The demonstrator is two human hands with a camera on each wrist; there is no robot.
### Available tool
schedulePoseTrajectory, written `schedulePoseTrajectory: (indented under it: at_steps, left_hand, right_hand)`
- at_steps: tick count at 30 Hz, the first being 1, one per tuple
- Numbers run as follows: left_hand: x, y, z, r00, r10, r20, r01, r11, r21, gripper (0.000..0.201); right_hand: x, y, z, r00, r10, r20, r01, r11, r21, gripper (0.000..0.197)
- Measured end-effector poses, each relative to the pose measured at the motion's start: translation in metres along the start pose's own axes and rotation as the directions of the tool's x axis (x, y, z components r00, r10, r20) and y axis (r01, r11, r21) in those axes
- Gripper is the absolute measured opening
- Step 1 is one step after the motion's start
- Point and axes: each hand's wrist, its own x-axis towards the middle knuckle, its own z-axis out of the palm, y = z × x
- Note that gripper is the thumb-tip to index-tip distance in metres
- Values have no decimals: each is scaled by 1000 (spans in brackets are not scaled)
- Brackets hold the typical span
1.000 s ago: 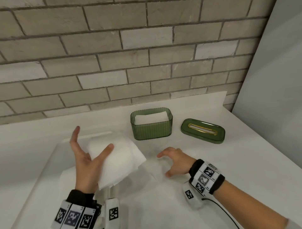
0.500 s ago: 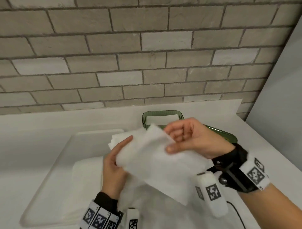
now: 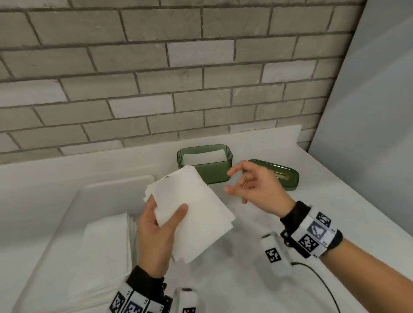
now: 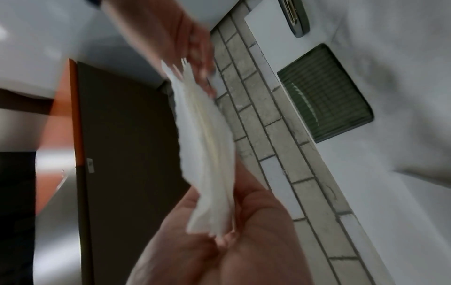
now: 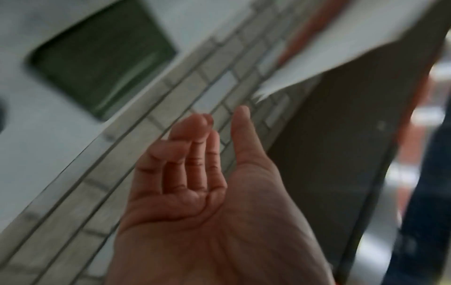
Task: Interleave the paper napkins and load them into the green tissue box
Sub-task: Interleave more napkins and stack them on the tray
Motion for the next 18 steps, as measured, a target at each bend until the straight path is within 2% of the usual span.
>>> schedulePoseTrajectory:
  at_steps: [2,3,5,6,8,9,11,14,16,18]
  left_hand:
    - [5,1,-18,999,-26,-27,25,999,-42,49]
    - [9,0,-26,998,-38,-39,36,997,-63,48]
    - [16,-5,-41,997,-58,-41,56,997,-58,51]
    - [17,-9,-45,997,-73,-41,71,997,-43,56]
    - [15,-16,-50,994,-98,-48,98,995,-5,71]
    - [13,-20,-52,994,-101,-51,102,995,11,79]
    - [8,-26,-56,995,-90,-41,91,995,29,93]
    - [0,-33,-53,996,-89,-14,89,995,49,101]
    - [-6,-37,-46,995,-97,12,96,994,55,99]
    - [-12,-40,-37,995,-78,55,74,994,78,93]
  right_hand:
    - [9,34,-44,997,76,2,-71,947,-314,26]
    - [13,52,-65,988,151,42,-110,861,-497,24]
    - [14,86,-95,924,360,131,-146,646,-749,31]
    - [12,100,-102,874,458,164,-154,581,-799,40]
    - [4,120,-106,787,579,214,-151,518,-842,69]
    - [-1,128,-103,763,607,222,-150,501,-852,82]
    - [-10,139,-96,772,604,199,-169,497,-851,94]
    - [-15,144,-89,796,578,179,-222,554,-802,72]
    - [-17,141,-87,770,614,174,-269,560,-784,59]
    - [-19,138,-86,740,655,151,-315,536,-783,55]
